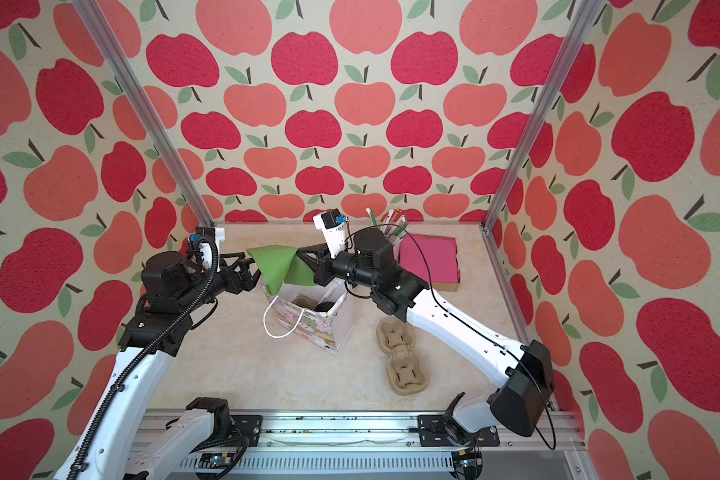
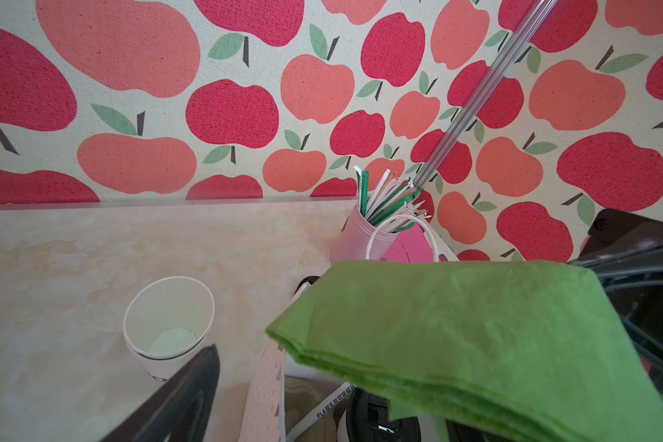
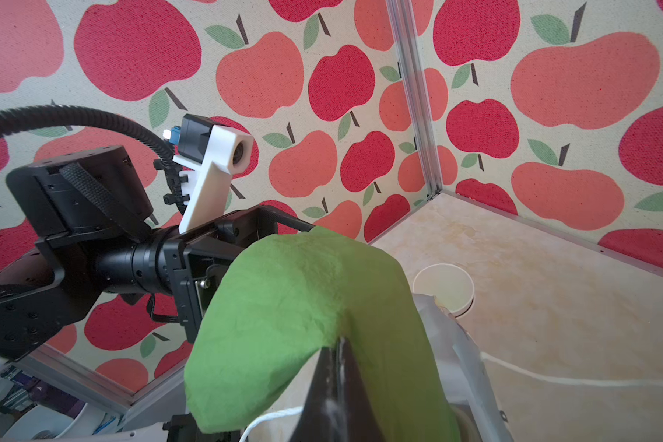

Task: Pack a coffee takeout order
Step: Place the napkin in the takeout bag.

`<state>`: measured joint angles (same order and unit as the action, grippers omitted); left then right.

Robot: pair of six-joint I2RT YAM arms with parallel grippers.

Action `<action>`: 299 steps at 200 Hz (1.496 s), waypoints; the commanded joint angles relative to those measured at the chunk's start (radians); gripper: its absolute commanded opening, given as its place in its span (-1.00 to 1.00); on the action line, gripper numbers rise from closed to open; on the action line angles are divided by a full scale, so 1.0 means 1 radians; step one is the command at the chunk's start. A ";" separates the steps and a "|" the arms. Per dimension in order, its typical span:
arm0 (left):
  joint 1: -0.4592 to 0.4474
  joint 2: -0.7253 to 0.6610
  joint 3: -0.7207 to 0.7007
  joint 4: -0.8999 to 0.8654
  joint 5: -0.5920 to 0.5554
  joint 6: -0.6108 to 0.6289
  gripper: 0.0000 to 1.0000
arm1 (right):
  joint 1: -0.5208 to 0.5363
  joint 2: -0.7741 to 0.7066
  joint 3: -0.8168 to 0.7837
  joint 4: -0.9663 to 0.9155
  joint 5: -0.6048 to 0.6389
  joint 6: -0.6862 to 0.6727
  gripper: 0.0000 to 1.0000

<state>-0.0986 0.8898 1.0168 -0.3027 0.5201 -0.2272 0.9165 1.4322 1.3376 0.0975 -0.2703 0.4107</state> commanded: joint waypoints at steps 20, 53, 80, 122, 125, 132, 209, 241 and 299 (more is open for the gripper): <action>-0.001 -0.025 0.014 -0.010 -0.020 0.005 0.81 | 0.006 -0.011 -0.043 0.050 0.025 0.023 -1.00; -0.001 -0.031 0.023 -0.025 -0.027 0.015 0.81 | 0.004 -0.050 -0.033 0.010 0.053 -0.038 -1.00; 0.000 -0.044 0.019 -0.025 -0.044 0.021 0.81 | -0.010 -0.077 -0.025 -0.030 0.052 -0.069 -1.00; 0.000 -0.097 0.001 -0.002 -0.123 0.029 0.81 | -0.021 -0.083 -0.027 -0.042 0.011 -0.047 -1.00; 0.000 -0.102 0.000 0.002 -0.129 0.028 0.81 | -0.021 -0.082 -0.028 -0.041 0.011 -0.047 -1.00; -0.001 -0.112 -0.004 0.008 -0.145 0.028 0.81 | -0.021 -0.081 -0.032 -0.039 0.012 -0.046 -1.00; 0.005 -0.166 -0.028 0.045 -0.233 0.016 0.82 | -0.022 -0.042 -0.052 -0.039 -0.005 -0.003 -0.96; 0.004 -0.158 -0.038 0.059 -0.220 0.004 0.82 | -0.020 -0.019 -0.062 -0.035 -0.015 0.019 -0.96; 0.004 -0.157 -0.043 0.059 -0.215 -0.001 0.82 | -0.019 0.000 -0.099 -0.034 -0.003 0.023 -0.96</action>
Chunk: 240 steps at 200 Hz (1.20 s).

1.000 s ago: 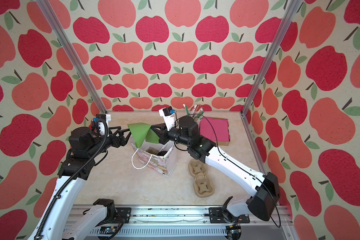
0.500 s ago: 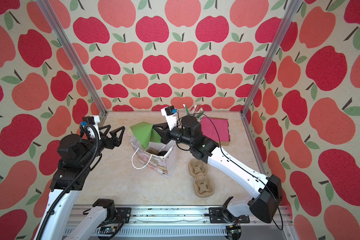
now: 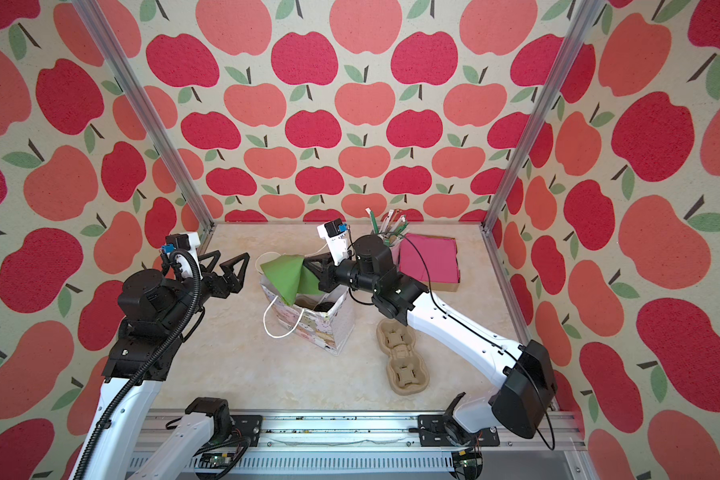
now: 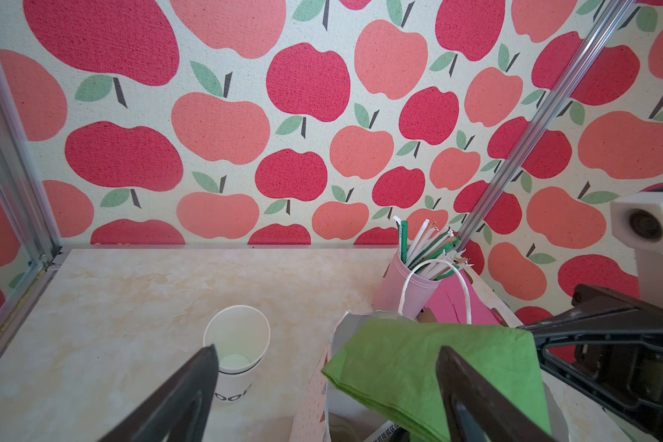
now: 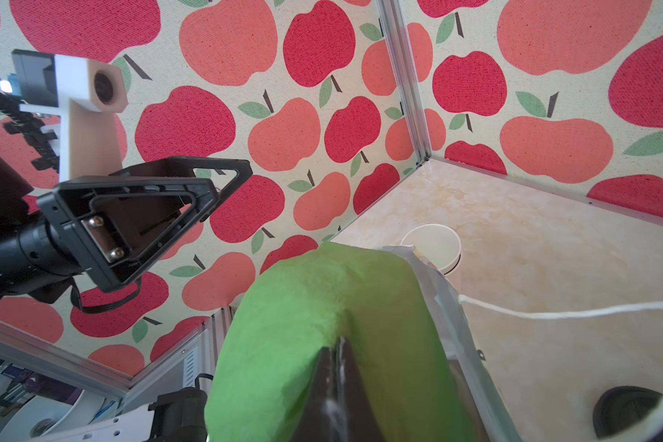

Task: Pack a coffee takeout order
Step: Place the napkin in the takeout bag.

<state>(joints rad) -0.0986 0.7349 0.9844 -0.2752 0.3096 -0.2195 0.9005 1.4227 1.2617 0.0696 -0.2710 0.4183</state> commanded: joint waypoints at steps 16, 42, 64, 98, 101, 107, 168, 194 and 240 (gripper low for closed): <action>0.004 -0.002 -0.013 0.032 -0.001 -0.010 0.83 | -0.004 0.012 -0.031 -0.013 0.002 0.016 -0.96; 0.004 -0.003 -0.020 0.034 0.001 -0.015 0.83 | -0.003 0.013 -0.041 -0.027 0.004 0.013 -0.94; 0.004 -0.003 -0.022 0.037 0.000 -0.017 0.83 | 0.000 0.016 -0.037 -0.058 0.006 0.002 -0.85; 0.004 -0.001 -0.022 0.039 0.003 -0.018 0.83 | 0.008 0.013 -0.022 -0.106 0.028 -0.033 -0.62; 0.004 0.000 -0.022 0.039 0.004 -0.018 0.83 | 0.009 0.010 -0.022 -0.110 0.030 -0.036 -0.59; 0.004 0.000 -0.022 0.039 0.005 -0.018 0.82 | 0.010 0.008 -0.017 -0.116 0.034 -0.041 -0.52; 0.004 0.003 -0.025 0.039 0.014 -0.021 0.83 | 0.014 -0.020 0.012 -0.176 0.071 -0.097 -0.32; 0.006 0.001 -0.027 0.040 0.014 -0.023 0.83 | 0.021 -0.022 0.029 -0.202 0.077 -0.114 -0.27; 0.005 0.002 -0.025 0.036 0.014 -0.024 0.83 | 0.035 0.010 0.102 -0.320 0.078 -0.160 -0.15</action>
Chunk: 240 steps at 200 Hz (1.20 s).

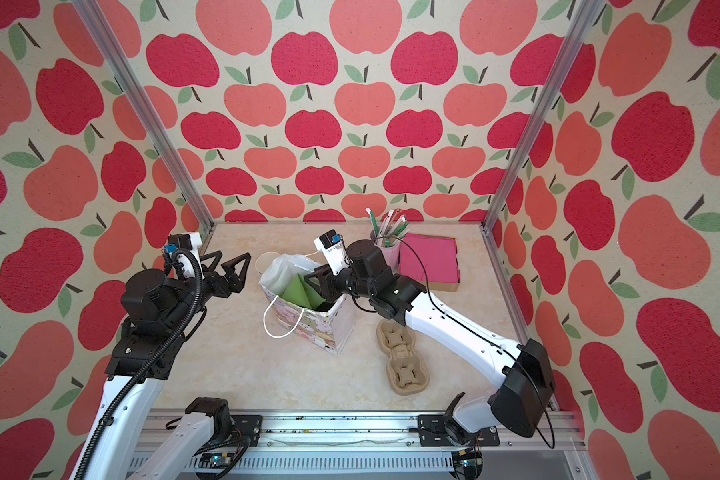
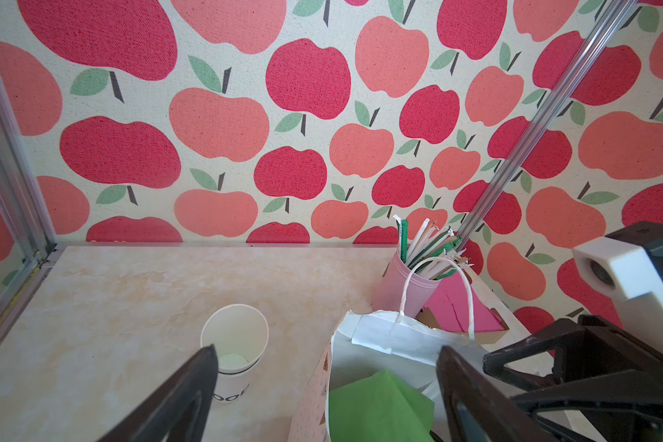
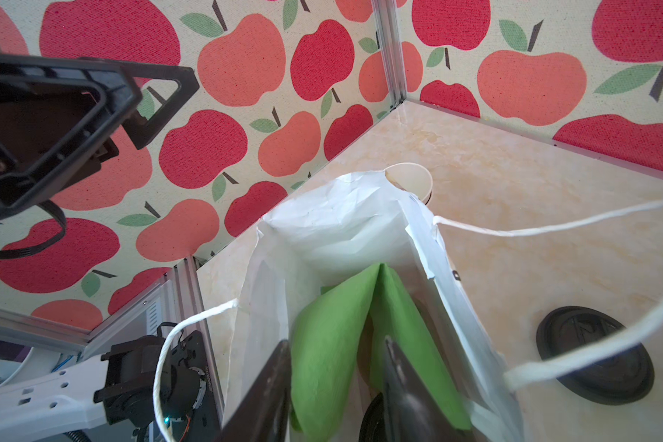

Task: Pack a coffee takeout order
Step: Place the napkin in the takeout bag.

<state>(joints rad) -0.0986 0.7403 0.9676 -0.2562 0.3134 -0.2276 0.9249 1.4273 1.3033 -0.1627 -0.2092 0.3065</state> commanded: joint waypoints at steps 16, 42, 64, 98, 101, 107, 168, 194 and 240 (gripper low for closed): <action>0.006 -0.002 -0.009 0.017 0.012 -0.017 0.83 | 0.012 0.015 0.075 -0.115 0.025 -0.056 -0.15; 0.004 -0.002 -0.010 0.017 0.013 -0.019 0.83 | 0.018 0.013 0.074 -0.111 0.036 -0.063 -0.14; 0.005 -0.002 -0.007 0.015 0.013 -0.019 0.83 | 0.019 0.001 0.073 -0.095 0.042 -0.066 -0.14; 0.005 0.009 -0.001 0.005 0.020 -0.019 0.83 | 0.019 -0.021 0.070 -0.075 0.056 -0.077 -0.06; 0.005 0.011 0.000 0.002 0.021 -0.019 0.83 | 0.019 -0.023 0.070 -0.073 0.060 -0.080 -0.04; 0.005 0.016 0.001 -0.002 0.023 -0.018 0.84 | 0.019 -0.030 0.068 -0.067 0.068 -0.082 0.00; 0.014 0.152 0.079 -0.125 0.167 0.014 0.85 | 0.017 -0.135 0.033 -0.022 0.205 -0.151 0.33; 0.014 0.243 0.140 -0.210 0.262 0.047 0.81 | 0.003 -0.185 0.032 -0.105 0.240 -0.216 0.49; 0.013 0.343 0.204 -0.313 0.256 0.100 0.48 | -0.020 -0.287 -0.028 -0.274 0.200 -0.296 0.74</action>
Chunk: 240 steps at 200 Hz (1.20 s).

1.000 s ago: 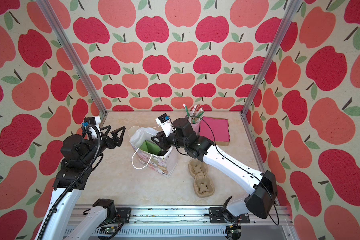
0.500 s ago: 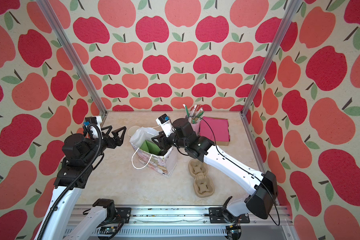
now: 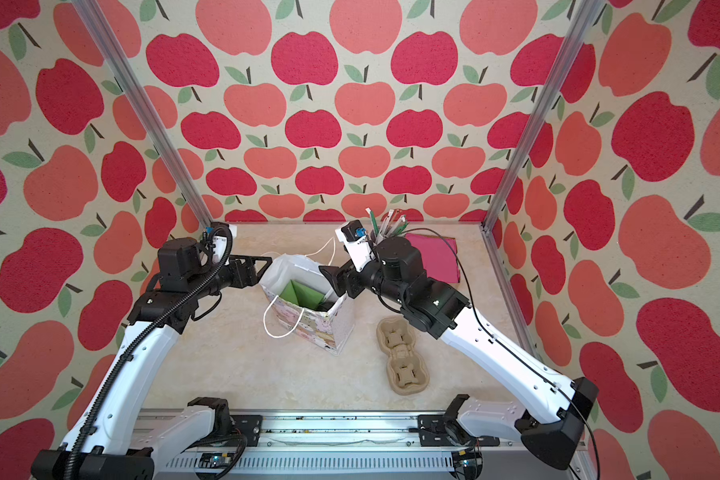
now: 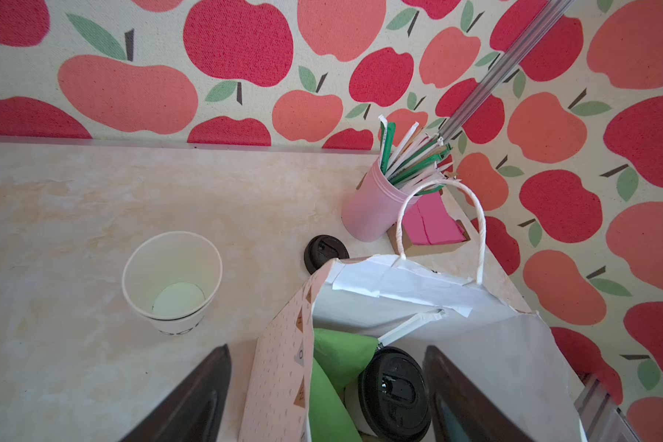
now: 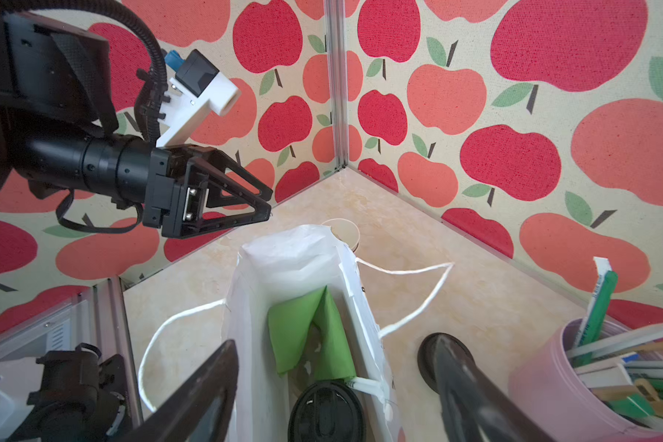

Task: Pack a coffee takeout order
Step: Place the napkin in the takeout bag, then rotate the takeout bag at the center of the table.

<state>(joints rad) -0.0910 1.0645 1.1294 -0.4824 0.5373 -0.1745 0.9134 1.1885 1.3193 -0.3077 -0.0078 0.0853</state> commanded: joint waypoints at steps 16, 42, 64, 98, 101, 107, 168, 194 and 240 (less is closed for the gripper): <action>0.006 0.057 0.048 -0.082 0.039 0.049 0.38 | -0.008 -0.081 -0.071 -0.172 -0.019 -0.075 0.80; 0.004 0.093 0.056 -0.073 0.061 0.049 0.24 | -0.008 -0.121 -0.138 -0.183 -0.029 -0.041 0.80; -0.003 0.125 0.067 -0.077 0.067 0.051 0.11 | -0.008 -0.141 -0.189 -0.193 -0.003 -0.021 0.80; -0.015 0.154 0.080 -0.085 0.061 0.061 -0.14 | -0.010 -0.144 -0.241 -0.208 0.071 -0.013 0.81; -0.016 0.156 0.081 -0.084 0.061 0.060 -0.17 | -0.010 -0.144 -0.246 -0.206 0.079 -0.012 0.81; -0.018 0.159 0.081 -0.082 0.061 0.059 -0.21 | -0.011 -0.142 -0.253 -0.205 0.094 -0.009 0.82; -0.051 0.181 0.098 -0.093 0.039 0.058 -0.59 | -0.087 -0.080 -0.278 -0.150 0.136 0.067 0.82; -0.073 0.178 0.101 -0.098 0.021 0.053 -0.63 | -0.106 -0.034 -0.279 -0.103 0.107 0.094 0.82; -0.105 0.174 0.104 -0.129 -0.033 0.049 -0.68 | -0.123 0.047 -0.252 -0.064 0.083 0.128 0.82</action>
<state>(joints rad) -0.1837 1.2400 1.2076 -0.5652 0.5457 -0.1322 0.8013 1.2087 1.0538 -0.4126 0.0956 0.1745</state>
